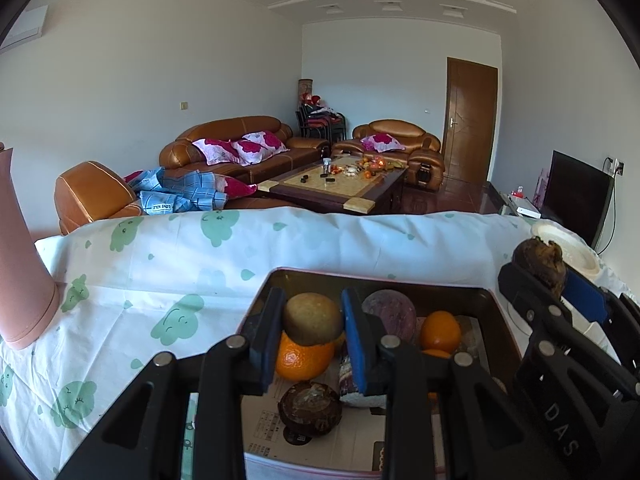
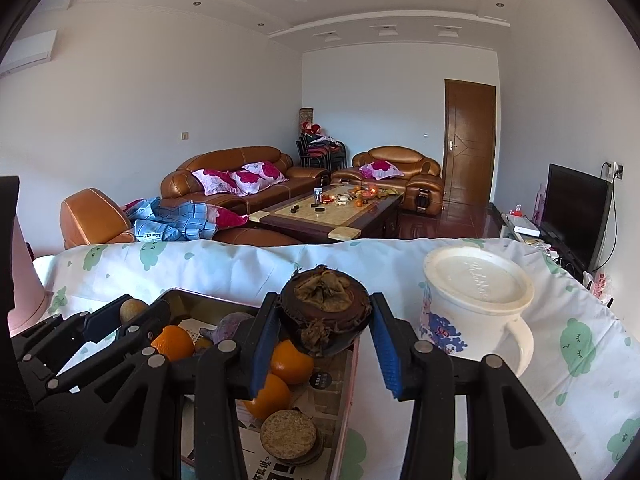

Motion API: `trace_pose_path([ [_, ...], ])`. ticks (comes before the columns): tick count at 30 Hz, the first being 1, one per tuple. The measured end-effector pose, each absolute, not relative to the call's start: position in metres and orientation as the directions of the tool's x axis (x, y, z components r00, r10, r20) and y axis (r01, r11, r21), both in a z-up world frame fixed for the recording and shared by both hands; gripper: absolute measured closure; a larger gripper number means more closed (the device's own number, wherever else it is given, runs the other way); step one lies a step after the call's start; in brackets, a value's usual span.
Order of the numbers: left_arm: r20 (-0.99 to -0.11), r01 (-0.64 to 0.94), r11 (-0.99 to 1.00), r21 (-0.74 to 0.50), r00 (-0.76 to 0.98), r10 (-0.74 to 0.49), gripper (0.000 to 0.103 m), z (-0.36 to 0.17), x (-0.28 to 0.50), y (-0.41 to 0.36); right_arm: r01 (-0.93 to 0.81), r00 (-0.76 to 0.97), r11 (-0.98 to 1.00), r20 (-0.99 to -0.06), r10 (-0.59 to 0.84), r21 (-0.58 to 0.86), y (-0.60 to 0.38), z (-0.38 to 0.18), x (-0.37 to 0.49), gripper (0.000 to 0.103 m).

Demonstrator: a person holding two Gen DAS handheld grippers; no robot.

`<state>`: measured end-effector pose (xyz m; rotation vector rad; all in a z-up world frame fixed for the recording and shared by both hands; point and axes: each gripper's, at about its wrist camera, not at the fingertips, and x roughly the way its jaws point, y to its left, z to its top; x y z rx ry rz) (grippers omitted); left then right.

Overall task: Organize fruits
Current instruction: 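Open the right tool to drop the dark fruit while the left tool releases the small fruit into the tin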

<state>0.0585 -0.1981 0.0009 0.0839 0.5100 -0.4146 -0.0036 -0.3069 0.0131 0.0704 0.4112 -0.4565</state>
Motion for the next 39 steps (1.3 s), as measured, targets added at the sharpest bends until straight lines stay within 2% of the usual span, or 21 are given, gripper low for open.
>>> trace_pose_path([
  [10, -0.539, 0.402, 0.915, -0.031, 0.764, -0.354, 0.073, -0.007, 0.066, -0.198, 0.406, 0.785, 0.912, -0.49, -0.38, -0.058, -0.305, -0.002, 0.013, 0.056],
  [24, -0.603, 0.404, 0.914, -0.03, 0.722, -0.338, 0.073, -0.015, 0.076, -0.197, 0.333, 0.776, 0.942, -0.554, -0.302, -0.048, -0.303, -0.01, 0.024, 0.056],
  [35, -0.574, 0.426, 0.902, 0.065, 0.756, -0.315, 0.073, -0.011, 0.07, -0.203, 0.286, 0.735, 0.958, -0.646, -0.205, 0.021, -0.311, -0.025, 0.038, 0.056],
  [39, -0.577, 0.456, 0.886, 0.08, 0.746, -0.332, 0.074, -0.01, 0.068, -0.208, 0.296, 0.73, 0.955, -0.651, -0.208, 0.027, -0.314, -0.025, 0.035, 0.056],
])
